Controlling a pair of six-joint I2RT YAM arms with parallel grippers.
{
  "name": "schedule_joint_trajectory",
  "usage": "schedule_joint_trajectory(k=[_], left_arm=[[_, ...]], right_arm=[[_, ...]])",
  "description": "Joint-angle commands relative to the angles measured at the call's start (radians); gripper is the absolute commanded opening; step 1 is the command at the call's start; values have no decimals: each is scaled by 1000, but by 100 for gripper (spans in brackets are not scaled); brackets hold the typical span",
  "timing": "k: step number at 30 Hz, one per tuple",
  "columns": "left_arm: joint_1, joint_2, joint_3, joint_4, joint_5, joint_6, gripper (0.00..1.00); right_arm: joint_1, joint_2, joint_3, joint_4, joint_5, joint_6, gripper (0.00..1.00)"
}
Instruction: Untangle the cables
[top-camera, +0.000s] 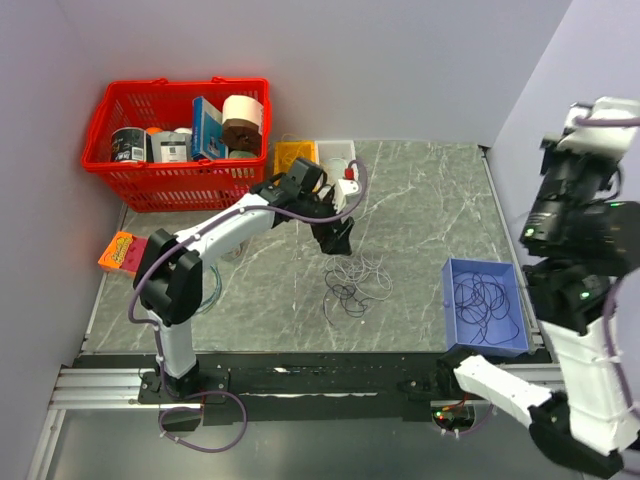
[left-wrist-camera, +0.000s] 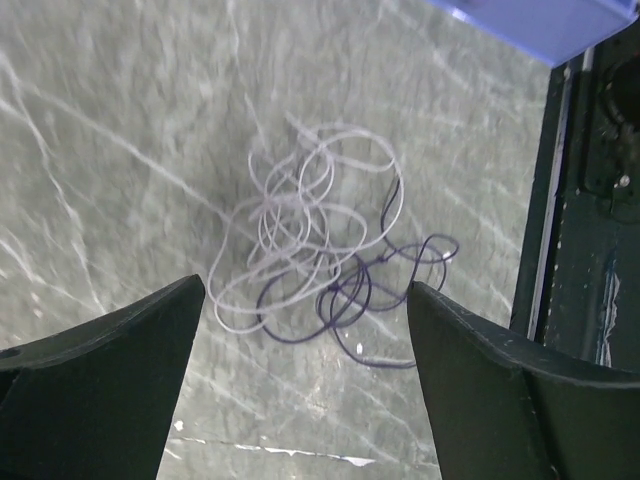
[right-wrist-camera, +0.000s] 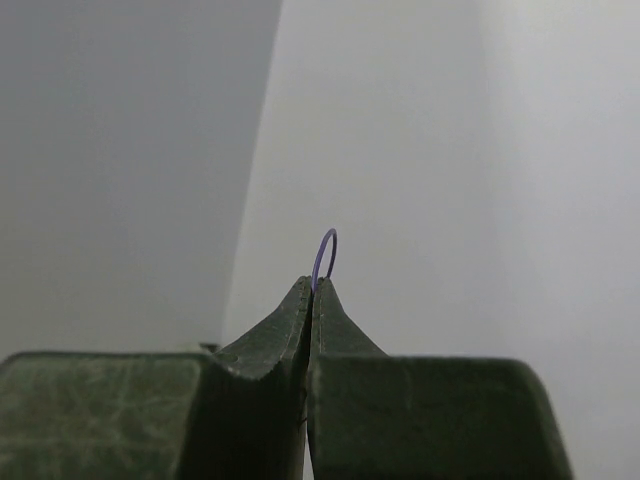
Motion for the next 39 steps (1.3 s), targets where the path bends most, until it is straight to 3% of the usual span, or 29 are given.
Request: schedule_joint_trajectory(k=[1, 6, 12, 16, 22, 27, 33, 39], left_arm=[[12, 2, -45, 9, 15, 4, 89], [12, -10, -60, 2, 0, 10, 88], [13, -39, -94, 21, -8, 16, 88], [12, -31, -79, 12, -14, 19, 88], [13, -30, -88, 15, -52, 4, 88], [15, -77, -162, 70, -83, -10, 89], [18, -131, -209, 98, -84, 13, 89], [29, -163, -241, 107, -80, 32, 89]], right_arm=[[-167, -99, -192, 54, 30, 83, 0], [-423, -70, -277, -211, -77, 357, 0], [-460, -155, -335, -218, -25, 401, 0], [-478, -197, -372, -490, -88, 578, 0], [-549, -202, -582, -696, -257, 859, 0], [-704, -197, -775, -677, -391, 948, 0], [-938, -93, -792, -684, -680, 1103, 0], [-959, -4, -854, -693, -869, 1137, 0]])
